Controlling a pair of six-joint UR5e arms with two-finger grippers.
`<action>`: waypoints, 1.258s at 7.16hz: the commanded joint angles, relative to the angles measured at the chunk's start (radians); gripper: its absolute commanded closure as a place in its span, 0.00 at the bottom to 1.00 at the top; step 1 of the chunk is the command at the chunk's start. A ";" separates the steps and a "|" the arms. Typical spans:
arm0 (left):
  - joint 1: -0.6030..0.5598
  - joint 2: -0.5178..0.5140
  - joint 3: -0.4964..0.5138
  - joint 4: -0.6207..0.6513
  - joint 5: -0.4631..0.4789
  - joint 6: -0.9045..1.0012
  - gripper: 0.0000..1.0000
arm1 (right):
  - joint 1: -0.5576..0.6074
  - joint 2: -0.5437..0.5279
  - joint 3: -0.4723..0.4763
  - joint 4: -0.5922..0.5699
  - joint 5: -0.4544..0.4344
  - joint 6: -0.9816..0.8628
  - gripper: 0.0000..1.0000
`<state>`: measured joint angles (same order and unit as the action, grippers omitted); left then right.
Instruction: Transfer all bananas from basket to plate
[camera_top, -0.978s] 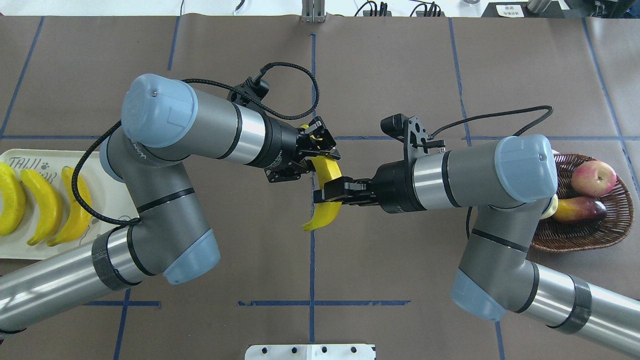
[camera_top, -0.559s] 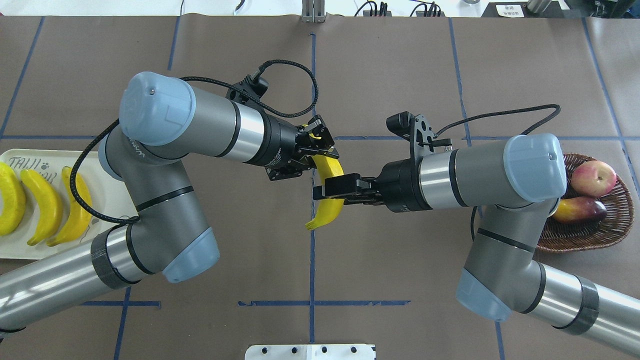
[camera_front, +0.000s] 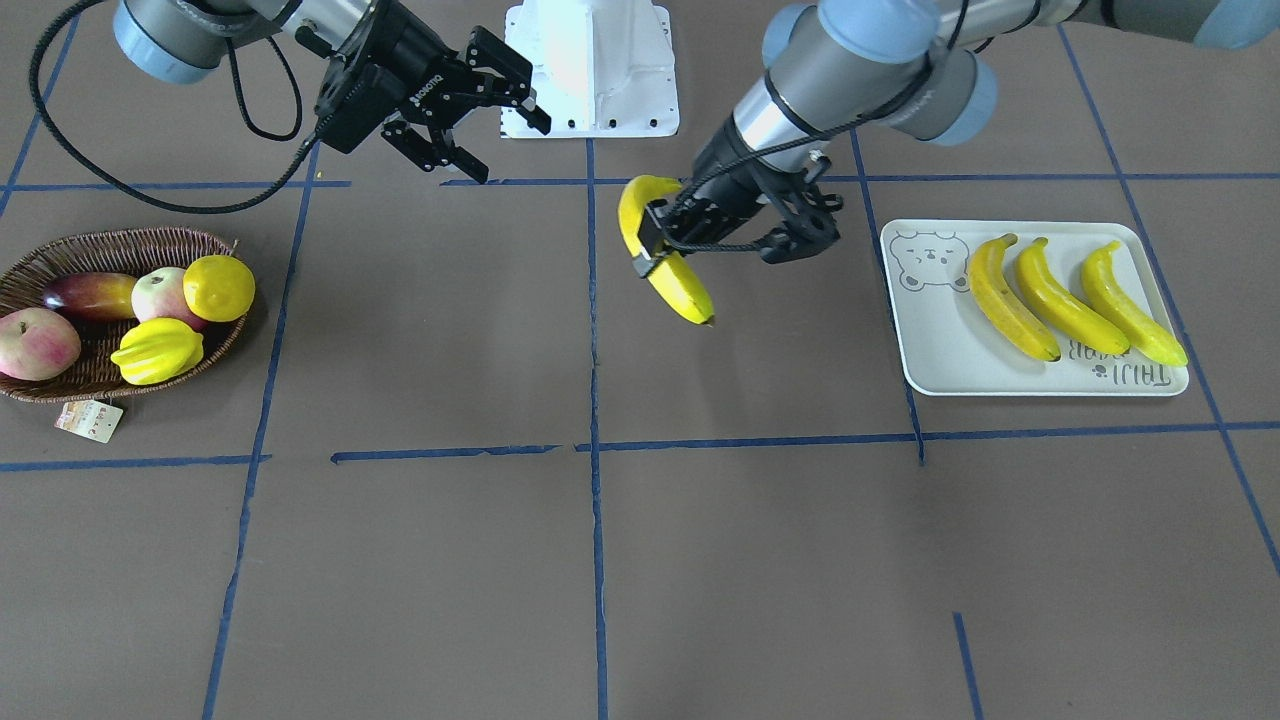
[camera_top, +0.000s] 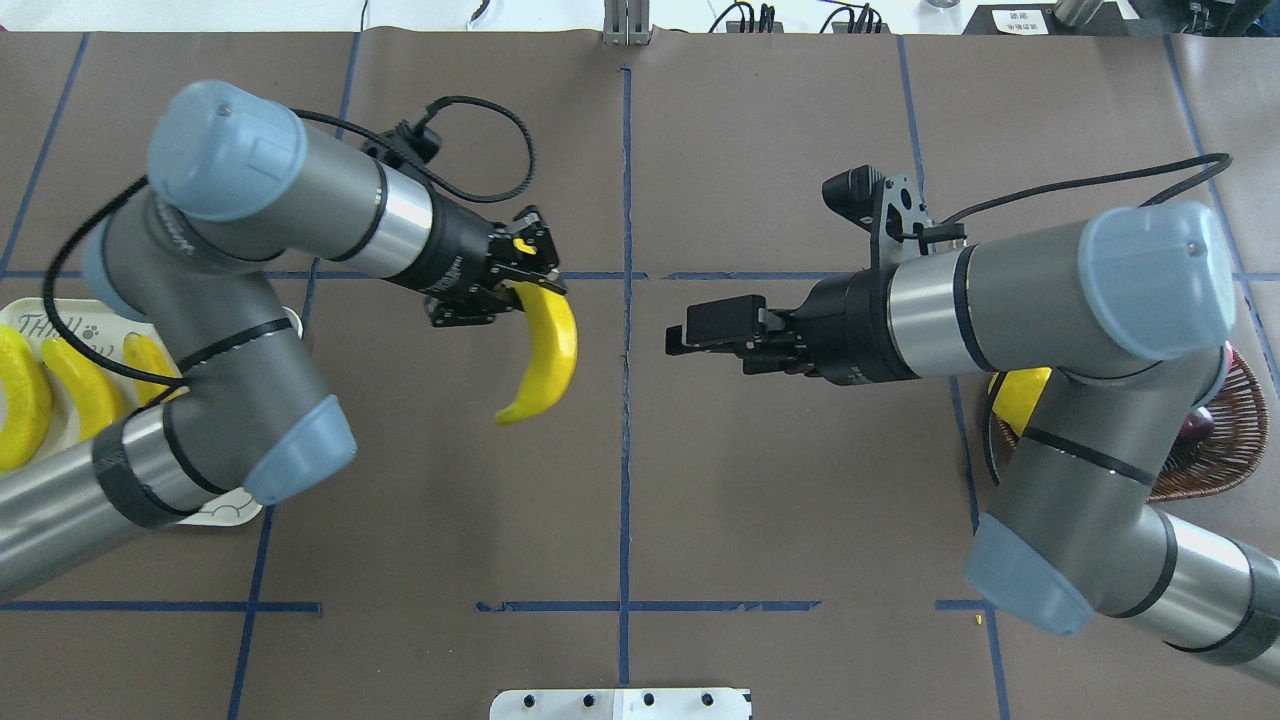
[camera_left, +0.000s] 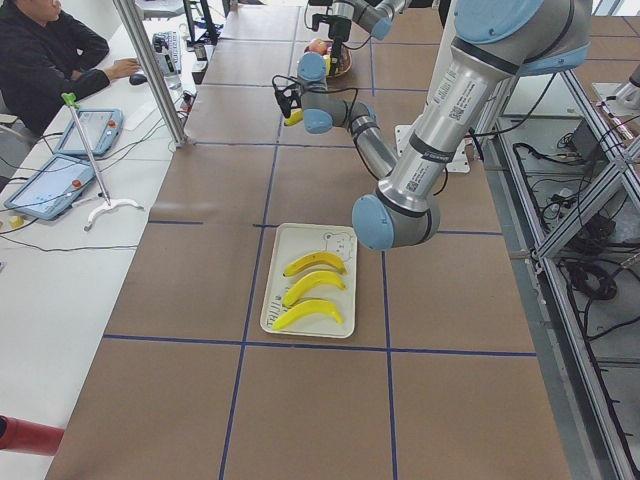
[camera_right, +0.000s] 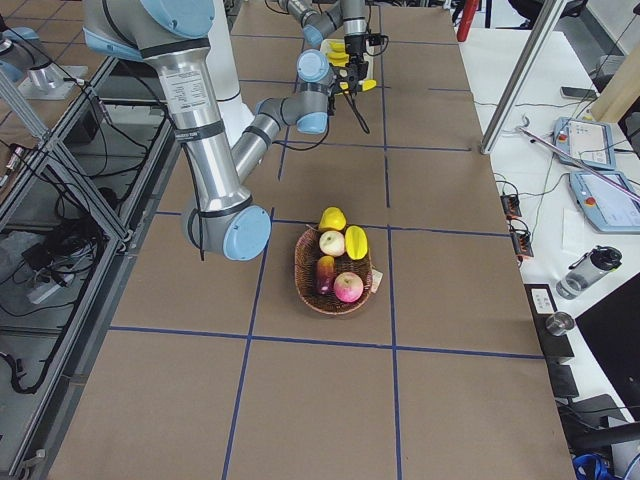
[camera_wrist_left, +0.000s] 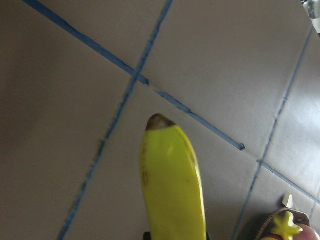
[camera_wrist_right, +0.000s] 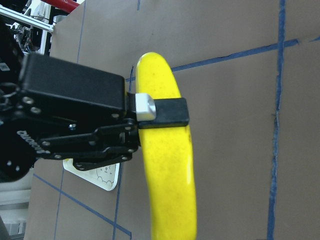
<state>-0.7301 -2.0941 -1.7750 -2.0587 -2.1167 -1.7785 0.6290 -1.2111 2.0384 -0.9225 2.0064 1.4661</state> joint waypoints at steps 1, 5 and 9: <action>-0.095 0.234 -0.075 0.122 -0.017 0.249 1.00 | 0.146 -0.002 0.029 -0.186 0.084 -0.029 0.00; -0.092 0.388 -0.006 0.126 0.050 0.355 1.00 | 0.476 -0.190 0.013 -0.403 0.297 -0.662 0.00; -0.089 0.410 0.054 0.114 0.133 0.445 0.62 | 0.665 -0.298 -0.082 -0.407 0.364 -0.979 0.00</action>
<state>-0.8195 -1.6970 -1.7383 -1.9407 -2.0100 -1.3706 1.2468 -1.4818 1.9805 -1.3285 2.3591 0.5676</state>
